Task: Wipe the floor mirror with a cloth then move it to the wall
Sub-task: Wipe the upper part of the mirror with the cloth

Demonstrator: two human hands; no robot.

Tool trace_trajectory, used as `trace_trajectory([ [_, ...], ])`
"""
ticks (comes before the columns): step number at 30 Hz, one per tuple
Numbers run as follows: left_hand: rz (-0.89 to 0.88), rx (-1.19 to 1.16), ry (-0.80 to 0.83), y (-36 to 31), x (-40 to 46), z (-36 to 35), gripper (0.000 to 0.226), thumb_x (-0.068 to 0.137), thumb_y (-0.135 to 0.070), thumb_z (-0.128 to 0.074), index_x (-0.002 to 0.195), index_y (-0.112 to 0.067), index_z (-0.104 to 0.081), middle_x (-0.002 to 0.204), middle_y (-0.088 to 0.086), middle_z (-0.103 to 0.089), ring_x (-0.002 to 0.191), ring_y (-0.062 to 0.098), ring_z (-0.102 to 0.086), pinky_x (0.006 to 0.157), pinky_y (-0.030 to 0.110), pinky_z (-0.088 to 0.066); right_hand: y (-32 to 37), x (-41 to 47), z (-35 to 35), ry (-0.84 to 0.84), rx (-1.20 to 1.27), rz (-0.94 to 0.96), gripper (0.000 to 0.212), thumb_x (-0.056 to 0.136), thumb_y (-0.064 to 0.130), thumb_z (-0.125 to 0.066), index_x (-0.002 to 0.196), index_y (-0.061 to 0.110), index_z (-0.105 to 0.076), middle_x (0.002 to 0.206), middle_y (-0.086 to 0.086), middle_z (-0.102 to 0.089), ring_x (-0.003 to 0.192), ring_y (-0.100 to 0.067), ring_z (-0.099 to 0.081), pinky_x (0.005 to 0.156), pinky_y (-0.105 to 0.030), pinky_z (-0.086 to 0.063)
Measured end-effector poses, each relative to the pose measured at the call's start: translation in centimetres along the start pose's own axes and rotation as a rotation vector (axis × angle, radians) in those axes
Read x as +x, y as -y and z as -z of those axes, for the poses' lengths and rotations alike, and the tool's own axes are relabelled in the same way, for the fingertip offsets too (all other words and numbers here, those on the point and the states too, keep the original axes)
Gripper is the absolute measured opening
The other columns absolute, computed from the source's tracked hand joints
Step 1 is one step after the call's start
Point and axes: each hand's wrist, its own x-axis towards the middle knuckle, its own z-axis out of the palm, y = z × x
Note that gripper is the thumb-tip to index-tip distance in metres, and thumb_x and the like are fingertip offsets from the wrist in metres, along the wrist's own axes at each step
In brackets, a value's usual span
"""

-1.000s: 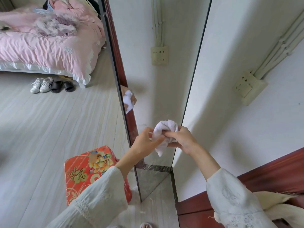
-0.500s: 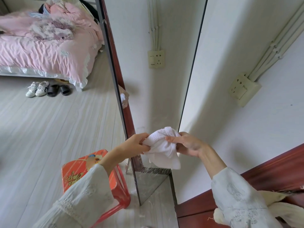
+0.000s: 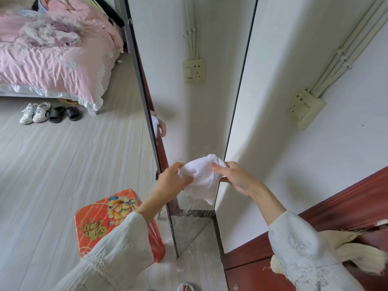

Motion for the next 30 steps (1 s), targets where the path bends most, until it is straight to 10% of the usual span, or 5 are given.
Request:
trace_trajectory([
  [5, 0.034, -0.084, -0.028, 0.9, -0.3, 0.7, 0.017, 0.086, -0.010, -0.059, 0.103, -0.008, -0.059, 0.064, -0.002, -0.061, 0.052, 0.010, -0.056, 0.055, 0.024, -0.047, -1.2, 0.5, 0.7, -0.303, 0.279, 0.035, 0.013, 0.090, 0.015, -0.054, 0.091, 0.009, -0.065, 0.077, -0.003, -0.066, 0.077, -0.015, -0.062, 0.072, -0.027, -0.047],
  [11, -0.161, -0.109, -0.067, -1.4, -0.4, 0.1, 0.009, 0.088, -0.016, -0.057, 0.096, -0.021, -0.060, 0.092, -0.002, -0.066, 0.075, 0.008, -0.061, 0.064, 0.016, -0.044, -2.2, 1.3, -0.2, -0.410, 0.047, -0.042, 0.029, 0.079, 0.026, -0.067, 0.099, 0.006, -0.064, 0.099, -0.009, -0.068, 0.092, -0.025, -0.062, 0.080, -0.034, -0.048],
  [18, -0.059, -0.022, 0.141, -1.3, -0.3, -1.1, 0.060, 0.084, -0.037, -0.061, 0.135, -0.017, -0.036, 0.127, 0.004, -0.052, 0.115, 0.020, -0.051, 0.096, 0.034, -0.044, -0.8, 0.5, -1.0, -0.136, 0.366, -0.062, 0.030, 0.087, 0.008, -0.055, 0.111, -0.009, -0.057, 0.094, -0.019, -0.062, 0.081, -0.026, -0.062, 0.071, -0.031, -0.052],
  [23, 0.013, -0.116, 0.180, -1.1, -0.5, -1.0, 0.032, 0.083, -0.029, -0.063, 0.108, -0.015, -0.048, 0.099, 0.015, -0.064, 0.085, 0.023, -0.061, 0.074, 0.034, -0.048, -0.6, 0.7, -1.9, -0.129, 0.363, -0.020, 0.007, 0.086, 0.004, -0.057, 0.087, 0.009, -0.062, 0.080, -0.007, -0.061, 0.073, -0.018, -0.060, 0.072, -0.026, -0.048],
  [30, 0.075, -0.267, 0.166, -0.9, -0.6, -0.6, 0.028, 0.080, -0.013, -0.067, 0.102, -0.008, -0.052, 0.098, 0.007, -0.062, 0.091, 0.021, -0.060, 0.081, 0.034, -0.049, -1.6, 0.8, -3.2, -0.147, 0.253, -0.024, 0.010, 0.086, 0.017, -0.062, 0.096, 0.020, -0.063, 0.091, 0.004, -0.067, 0.088, -0.013, -0.062, 0.082, -0.031, -0.048],
])
